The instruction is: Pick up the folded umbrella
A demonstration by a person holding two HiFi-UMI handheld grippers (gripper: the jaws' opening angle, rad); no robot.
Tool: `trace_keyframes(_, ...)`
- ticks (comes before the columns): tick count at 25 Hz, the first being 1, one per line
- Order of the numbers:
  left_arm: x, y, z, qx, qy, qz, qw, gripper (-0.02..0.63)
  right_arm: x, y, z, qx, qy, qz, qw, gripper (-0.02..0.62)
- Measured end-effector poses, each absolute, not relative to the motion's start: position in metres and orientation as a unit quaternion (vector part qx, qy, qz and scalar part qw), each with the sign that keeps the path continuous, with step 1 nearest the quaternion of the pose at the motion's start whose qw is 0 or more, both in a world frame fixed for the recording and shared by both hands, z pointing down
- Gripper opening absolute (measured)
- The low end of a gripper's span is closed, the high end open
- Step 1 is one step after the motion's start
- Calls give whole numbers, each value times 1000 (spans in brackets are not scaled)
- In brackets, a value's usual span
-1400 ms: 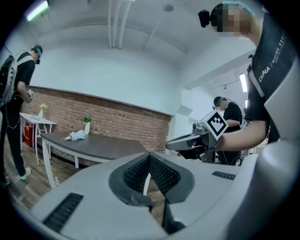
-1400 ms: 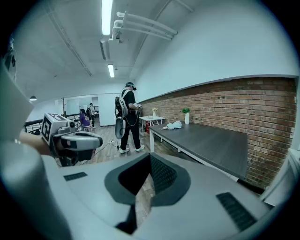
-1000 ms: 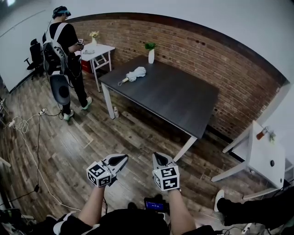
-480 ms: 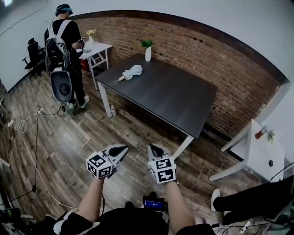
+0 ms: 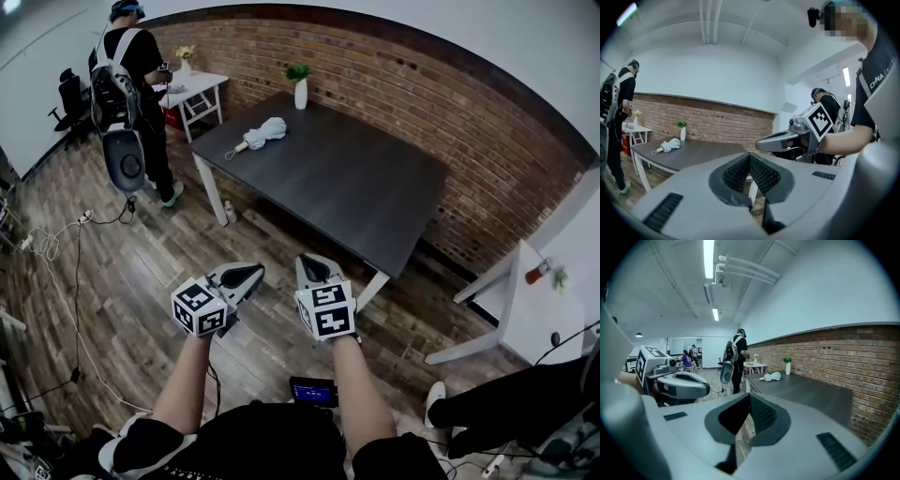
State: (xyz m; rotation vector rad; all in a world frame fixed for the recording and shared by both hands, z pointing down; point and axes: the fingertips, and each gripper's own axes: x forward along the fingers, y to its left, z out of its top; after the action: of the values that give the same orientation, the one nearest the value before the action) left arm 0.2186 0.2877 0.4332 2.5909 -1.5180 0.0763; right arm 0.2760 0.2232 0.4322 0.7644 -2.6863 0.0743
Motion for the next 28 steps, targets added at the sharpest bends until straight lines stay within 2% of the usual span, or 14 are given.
trace_keyframes(14, 251, 222, 442, 837, -541, 14, 86, 2, 314, 148, 453, 241, -953, 53, 178, 9)
trace_keyframes(28, 195, 182, 473, 822, -558, 4, 112, 2, 271, 102, 483, 225, -952, 68, 197, 9)
